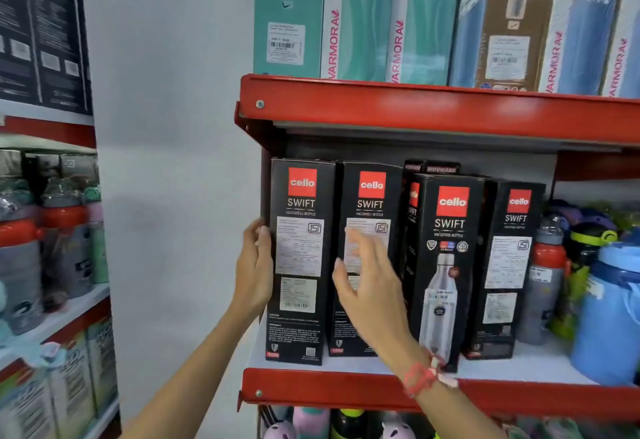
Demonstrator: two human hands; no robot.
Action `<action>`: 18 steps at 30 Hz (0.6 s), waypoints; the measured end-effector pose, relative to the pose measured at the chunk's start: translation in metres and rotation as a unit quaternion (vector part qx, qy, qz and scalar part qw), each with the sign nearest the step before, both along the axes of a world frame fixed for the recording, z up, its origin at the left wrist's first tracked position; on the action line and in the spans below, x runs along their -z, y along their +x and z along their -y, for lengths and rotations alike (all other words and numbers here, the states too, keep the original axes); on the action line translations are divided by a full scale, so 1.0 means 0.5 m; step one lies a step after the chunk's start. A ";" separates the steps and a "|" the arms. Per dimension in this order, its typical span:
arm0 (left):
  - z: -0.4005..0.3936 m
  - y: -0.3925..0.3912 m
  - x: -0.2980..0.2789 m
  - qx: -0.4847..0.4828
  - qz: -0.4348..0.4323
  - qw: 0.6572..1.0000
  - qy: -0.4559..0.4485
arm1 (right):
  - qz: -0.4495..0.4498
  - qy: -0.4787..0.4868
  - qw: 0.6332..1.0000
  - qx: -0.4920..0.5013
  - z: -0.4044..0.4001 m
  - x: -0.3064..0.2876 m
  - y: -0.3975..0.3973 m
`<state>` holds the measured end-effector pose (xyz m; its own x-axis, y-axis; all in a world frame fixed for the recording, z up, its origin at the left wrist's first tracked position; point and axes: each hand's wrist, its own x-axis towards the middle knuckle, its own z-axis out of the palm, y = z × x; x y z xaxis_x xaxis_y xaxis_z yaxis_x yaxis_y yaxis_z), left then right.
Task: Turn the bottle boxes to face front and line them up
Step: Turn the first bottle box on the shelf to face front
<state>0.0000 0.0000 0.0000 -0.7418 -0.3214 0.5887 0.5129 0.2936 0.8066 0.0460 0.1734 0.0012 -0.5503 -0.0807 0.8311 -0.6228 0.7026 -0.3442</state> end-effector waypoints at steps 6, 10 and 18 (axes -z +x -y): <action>0.018 -0.022 0.016 0.146 0.159 0.976 0.037 | 0.136 0.012 0.990 0.038 0.082 0.073 0.004; 0.019 -0.019 0.012 0.219 0.177 0.958 0.052 | 0.159 0.006 0.985 0.068 0.122 0.069 0.009; 0.077 0.010 -0.023 0.224 0.138 0.965 0.018 | 0.171 0.003 0.985 0.021 0.118 -0.008 0.032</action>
<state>0.0050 -0.0387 0.0115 -0.9381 0.0514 0.3426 0.3454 0.0629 0.9363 0.0617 0.1144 0.0052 -0.8012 -0.0564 0.5958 -0.4417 0.7275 -0.5250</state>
